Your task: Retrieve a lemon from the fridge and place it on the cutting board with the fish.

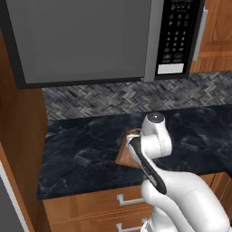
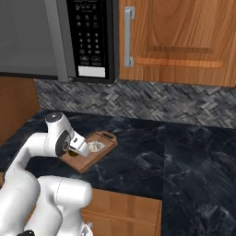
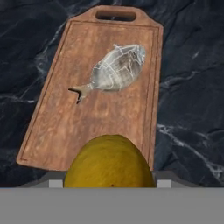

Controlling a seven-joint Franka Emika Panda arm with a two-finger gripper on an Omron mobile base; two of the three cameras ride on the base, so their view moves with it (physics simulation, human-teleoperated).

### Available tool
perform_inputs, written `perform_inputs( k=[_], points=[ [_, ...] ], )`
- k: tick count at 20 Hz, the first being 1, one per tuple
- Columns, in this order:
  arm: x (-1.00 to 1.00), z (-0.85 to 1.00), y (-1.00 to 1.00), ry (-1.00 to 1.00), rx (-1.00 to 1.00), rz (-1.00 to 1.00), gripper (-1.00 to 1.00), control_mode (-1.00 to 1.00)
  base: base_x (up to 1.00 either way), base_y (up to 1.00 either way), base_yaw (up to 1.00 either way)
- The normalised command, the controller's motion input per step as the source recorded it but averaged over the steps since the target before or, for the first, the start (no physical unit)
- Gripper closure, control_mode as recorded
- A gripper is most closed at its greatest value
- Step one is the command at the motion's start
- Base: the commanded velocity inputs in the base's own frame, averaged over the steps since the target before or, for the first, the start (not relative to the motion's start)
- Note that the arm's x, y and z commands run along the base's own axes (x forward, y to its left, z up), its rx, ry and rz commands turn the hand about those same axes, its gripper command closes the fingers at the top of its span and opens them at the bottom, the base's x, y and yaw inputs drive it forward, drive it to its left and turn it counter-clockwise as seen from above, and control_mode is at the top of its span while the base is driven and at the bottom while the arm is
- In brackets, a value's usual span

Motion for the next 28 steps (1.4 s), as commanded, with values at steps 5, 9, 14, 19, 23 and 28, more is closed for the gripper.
perform_inputs(
  k=[5,9,14,19,23,28],
  points=[
    [0.23,-0.25,0.09,0.01,0.00,0.00,1.00,-1.00,0.00,0.00,0.00],
    [0.22,-0.43,0.07,0.05,0.00,0.00,1.00,-1.00,0.00,0.00,0.00],
    [0.23,-0.44,0.01,0.04,0.00,0.00,1.00,-1.00,0.00,0.00,0.00],
    [0.26,-0.23,0.00,0.00,0.00,0.00,1.00,-1.00,0.00,0.00,0.00],
    [0.17,-0.24,0.00,0.00,0.00,0.00,1.00,-1.00,0.00,0.00,0.00],
    [0.14,-0.29,0.00,0.00,0.00,0.00,1.00,-1.00,0.00,0.00,0.00]
  ],
)
